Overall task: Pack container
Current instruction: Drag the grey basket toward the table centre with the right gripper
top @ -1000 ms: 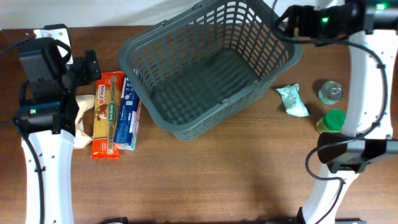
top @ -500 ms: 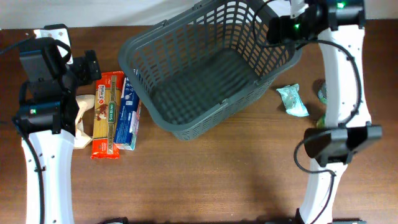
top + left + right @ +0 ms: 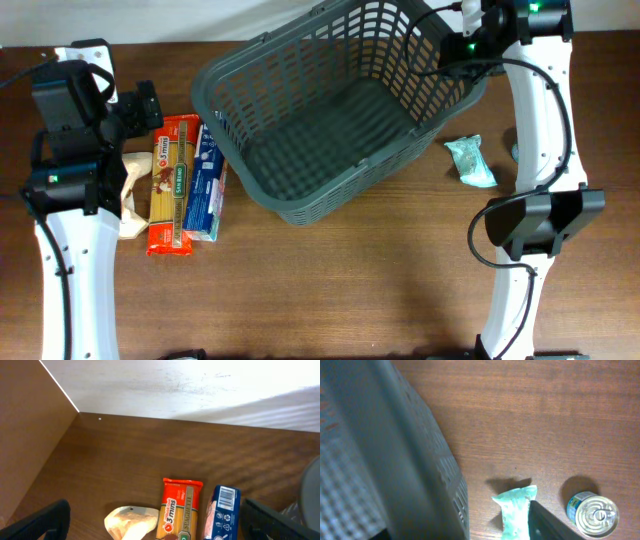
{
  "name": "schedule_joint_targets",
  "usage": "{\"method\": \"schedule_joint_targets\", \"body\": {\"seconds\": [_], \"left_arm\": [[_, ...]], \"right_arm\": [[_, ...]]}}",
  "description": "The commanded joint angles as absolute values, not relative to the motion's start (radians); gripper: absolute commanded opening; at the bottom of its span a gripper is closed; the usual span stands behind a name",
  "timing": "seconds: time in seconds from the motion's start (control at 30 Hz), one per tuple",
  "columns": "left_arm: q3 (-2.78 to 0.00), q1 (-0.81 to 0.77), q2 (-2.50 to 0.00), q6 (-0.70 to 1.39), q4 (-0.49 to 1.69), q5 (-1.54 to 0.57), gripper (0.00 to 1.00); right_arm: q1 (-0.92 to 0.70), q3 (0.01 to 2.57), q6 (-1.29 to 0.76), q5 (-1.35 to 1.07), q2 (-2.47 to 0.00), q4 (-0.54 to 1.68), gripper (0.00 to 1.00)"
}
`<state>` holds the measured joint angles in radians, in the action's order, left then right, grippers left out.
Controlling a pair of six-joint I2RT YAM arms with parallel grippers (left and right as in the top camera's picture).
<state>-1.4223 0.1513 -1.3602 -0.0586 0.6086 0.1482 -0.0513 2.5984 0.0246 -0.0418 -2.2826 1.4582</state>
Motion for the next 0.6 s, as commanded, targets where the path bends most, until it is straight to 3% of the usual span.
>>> {"method": "schedule_joint_targets", "body": {"seconds": [0.0, 0.17, 0.27, 0.4, 0.5, 0.57], "left_arm": [[-1.439, 0.154, -1.363, -0.049, 0.608, 0.138, 0.99], [-1.439, 0.154, -1.363, -0.049, 0.608, 0.138, 0.99], [-1.439, 0.154, -1.363, -0.049, 0.608, 0.138, 0.99], [-1.439, 0.154, -1.363, -0.049, 0.608, 0.138, 0.99], [-1.439, 0.154, -1.363, -0.049, 0.608, 0.138, 0.99], [-1.439, 0.154, -1.363, -0.049, 0.608, 0.138, 0.99]], "right_arm": [[-0.050, 2.602, 0.018, -0.041, -2.304, 1.485, 0.56], [-0.050, 2.604, 0.018, -0.062, -2.294, 1.501, 0.59], [-0.050, 2.620, 0.018, -0.082, -2.279, 1.501, 0.42], [-0.047, 2.641, 0.018, -0.082, -2.257, 1.500, 0.39], [-0.041, 2.641, 0.018, -0.082, -2.248, 1.505, 0.32], [-0.038, 2.641, 0.018, -0.082, -2.248, 1.516, 0.22]]}}
